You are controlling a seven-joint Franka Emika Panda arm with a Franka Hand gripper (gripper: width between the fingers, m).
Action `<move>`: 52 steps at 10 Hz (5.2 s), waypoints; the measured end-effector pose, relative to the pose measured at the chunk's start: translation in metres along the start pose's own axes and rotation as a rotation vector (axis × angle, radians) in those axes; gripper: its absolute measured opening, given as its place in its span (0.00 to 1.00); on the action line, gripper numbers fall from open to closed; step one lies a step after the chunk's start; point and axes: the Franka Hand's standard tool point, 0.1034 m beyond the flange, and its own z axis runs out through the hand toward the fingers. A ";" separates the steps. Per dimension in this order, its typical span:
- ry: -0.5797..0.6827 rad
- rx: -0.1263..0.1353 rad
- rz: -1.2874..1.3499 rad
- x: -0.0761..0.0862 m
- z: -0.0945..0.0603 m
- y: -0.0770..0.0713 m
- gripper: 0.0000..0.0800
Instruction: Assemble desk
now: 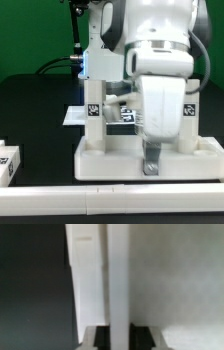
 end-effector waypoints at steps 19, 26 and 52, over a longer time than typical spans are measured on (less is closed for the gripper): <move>0.015 0.010 0.647 -0.035 -0.146 0.017 0.81; 0.014 0.075 1.220 -0.079 -0.154 -0.036 0.81; -0.444 1.125 1.938 -0.117 -0.112 -0.241 0.81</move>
Offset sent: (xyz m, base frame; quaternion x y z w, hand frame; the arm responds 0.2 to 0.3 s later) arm 0.0078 0.0096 -0.0080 -0.0126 0.0164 -0.0036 0.9998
